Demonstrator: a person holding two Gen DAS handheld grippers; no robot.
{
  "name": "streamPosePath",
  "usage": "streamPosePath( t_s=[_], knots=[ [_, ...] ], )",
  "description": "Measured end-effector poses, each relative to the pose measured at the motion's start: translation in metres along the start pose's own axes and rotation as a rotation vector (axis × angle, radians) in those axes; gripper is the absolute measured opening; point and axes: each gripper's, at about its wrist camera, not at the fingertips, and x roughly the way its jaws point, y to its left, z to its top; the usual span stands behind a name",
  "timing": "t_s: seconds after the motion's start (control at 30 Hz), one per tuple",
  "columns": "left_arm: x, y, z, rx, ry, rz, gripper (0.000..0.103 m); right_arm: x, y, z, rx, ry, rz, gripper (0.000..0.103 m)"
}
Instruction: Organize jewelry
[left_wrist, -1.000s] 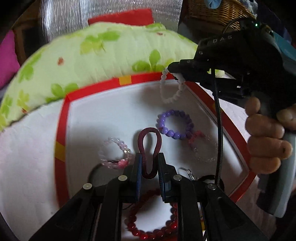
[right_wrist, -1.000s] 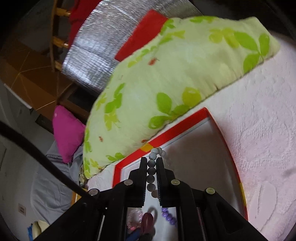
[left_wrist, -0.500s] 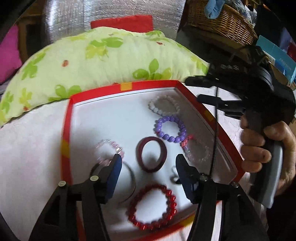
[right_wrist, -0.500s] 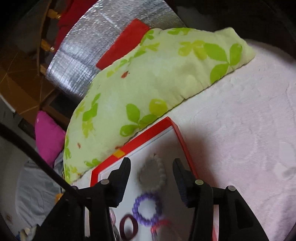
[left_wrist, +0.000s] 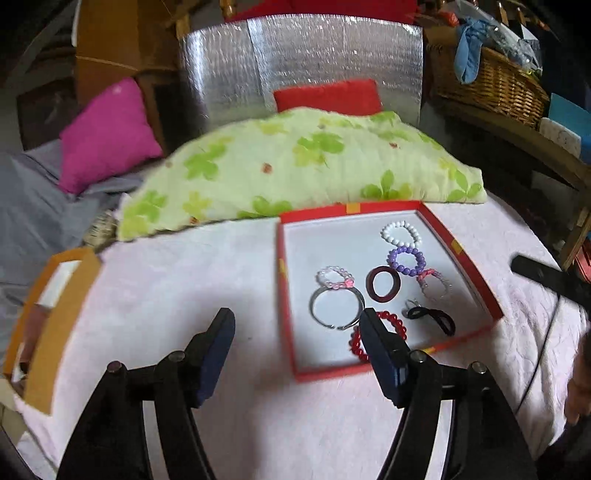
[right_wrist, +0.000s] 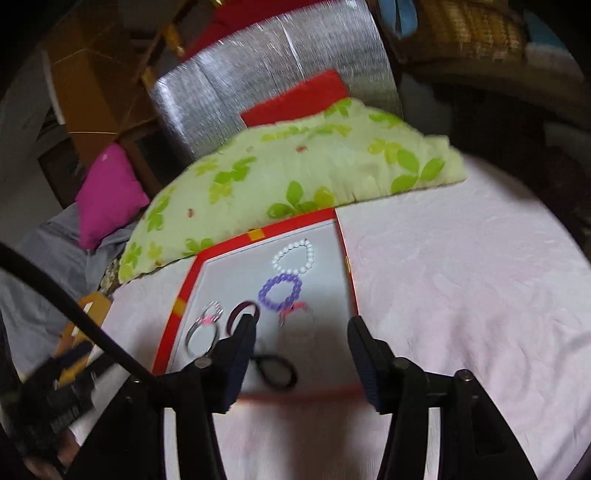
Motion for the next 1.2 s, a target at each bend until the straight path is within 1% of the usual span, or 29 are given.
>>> streamPosePath(
  t_s=[0.03, 0.17, 0.27, 0.37, 0.47, 0.63, 0.7, 0.8, 0.87, 0.97, 1.03, 1.2],
  knots=[
    [-0.008, 0.001, 0.000, 0.001, -0.010, 0.008, 0.071, -0.012, 0.006, -0.007, -0.021, -0.016, -0.005, 0.060],
    [-0.050, 0.001, -0.005, 0.016, -0.054, 0.044, 0.072, -0.066, 0.033, -0.035, -0.126, -0.059, -0.024, 0.061],
    [-0.081, 0.003, -0.010, 0.019, -0.088, 0.057, 0.072, -0.099, 0.048, -0.046, -0.169, -0.078, -0.032, 0.061],
    [-0.111, 0.007, -0.016, 0.007, -0.106, 0.053, 0.074, -0.133, 0.060, -0.051, -0.180, -0.092, -0.036, 0.064],
    [-0.136, 0.010, -0.021, -0.001, -0.128, 0.070, 0.088, -0.158, 0.073, -0.056, -0.192, -0.084, -0.036, 0.064],
    [-0.171, 0.012, -0.029, 0.006, -0.159, 0.100, 0.089, -0.188, 0.092, -0.068, -0.212, -0.060, -0.046, 0.064],
    [-0.181, 0.013, -0.034, 0.006, -0.157, 0.106, 0.089, -0.198, 0.098, -0.073, -0.215, -0.051, -0.042, 0.064],
    [-0.193, 0.013, -0.040, 0.000, -0.130, 0.106, 0.089, -0.212, 0.102, -0.079, -0.218, -0.058, -0.048, 0.064],
    [-0.199, 0.015, -0.042, -0.008, -0.119, 0.096, 0.089, -0.218, 0.105, -0.081, -0.227, -0.063, -0.053, 0.065],
    [-0.209, 0.018, -0.046, -0.024, -0.130, 0.091, 0.089, -0.227, 0.108, -0.083, -0.228, -0.064, -0.051, 0.065],
    [-0.212, 0.018, -0.046, -0.026, -0.129, 0.116, 0.089, -0.232, 0.109, -0.085, -0.221, -0.066, -0.046, 0.065],
    [-0.221, 0.016, -0.047, -0.004, -0.146, 0.150, 0.089, -0.232, 0.113, -0.086, -0.212, -0.059, -0.055, 0.065]
  ],
)
